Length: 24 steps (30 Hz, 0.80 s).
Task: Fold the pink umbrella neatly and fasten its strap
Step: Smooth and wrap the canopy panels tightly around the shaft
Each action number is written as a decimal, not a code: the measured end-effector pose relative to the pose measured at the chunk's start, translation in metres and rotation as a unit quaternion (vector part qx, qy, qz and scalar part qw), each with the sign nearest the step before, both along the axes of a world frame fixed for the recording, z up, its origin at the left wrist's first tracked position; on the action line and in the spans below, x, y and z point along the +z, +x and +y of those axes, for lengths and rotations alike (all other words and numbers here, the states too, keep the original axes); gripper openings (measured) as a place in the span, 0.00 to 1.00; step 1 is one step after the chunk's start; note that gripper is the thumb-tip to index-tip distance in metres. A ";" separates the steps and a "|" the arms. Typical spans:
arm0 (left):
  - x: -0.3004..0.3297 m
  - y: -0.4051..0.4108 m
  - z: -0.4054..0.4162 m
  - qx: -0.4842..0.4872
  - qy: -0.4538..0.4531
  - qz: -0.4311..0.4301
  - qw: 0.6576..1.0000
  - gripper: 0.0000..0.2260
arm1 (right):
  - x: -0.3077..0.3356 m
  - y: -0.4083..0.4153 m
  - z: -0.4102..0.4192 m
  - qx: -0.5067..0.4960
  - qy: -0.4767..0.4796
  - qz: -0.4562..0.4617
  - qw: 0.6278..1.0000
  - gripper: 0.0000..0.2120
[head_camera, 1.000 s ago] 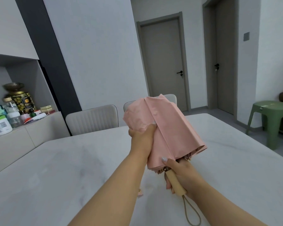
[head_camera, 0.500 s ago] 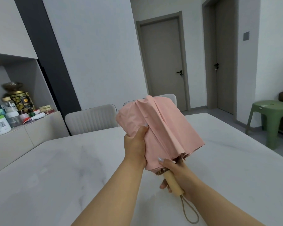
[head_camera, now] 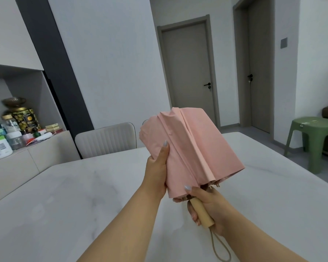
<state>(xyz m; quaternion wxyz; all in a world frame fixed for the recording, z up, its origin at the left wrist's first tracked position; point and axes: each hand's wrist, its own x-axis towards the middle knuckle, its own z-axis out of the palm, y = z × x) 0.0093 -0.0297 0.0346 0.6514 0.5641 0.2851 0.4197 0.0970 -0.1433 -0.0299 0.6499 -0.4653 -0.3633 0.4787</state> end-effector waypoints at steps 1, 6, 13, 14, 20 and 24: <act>0.002 -0.001 0.001 -0.005 0.004 0.012 1.000 0.26 | 0.000 0.001 0.000 -0.002 -0.007 0.004 1.000 0.15; 0.001 -0.007 0.002 -0.003 0.001 0.047 0.999 0.25 | -0.003 0.002 -0.001 -0.010 -0.031 0.023 0.999 0.13; 0.023 -0.009 0.003 0.279 0.171 0.184 0.927 0.36 | -0.006 0.002 0.004 -0.044 -0.012 -0.016 0.999 0.16; 0.034 -0.010 0.003 0.315 0.242 0.179 0.900 0.31 | -0.007 0.003 0.004 -0.050 -0.014 -0.026 0.998 0.17; 0.117 0.001 0.007 0.217 0.487 0.188 0.825 0.19 | -0.007 0.004 0.004 -0.060 -0.015 -0.076 0.995 0.15; 0.141 0.008 0.009 0.126 0.443 0.367 0.808 0.27 | -0.008 0.002 0.004 -0.058 -0.022 -0.106 0.992 0.15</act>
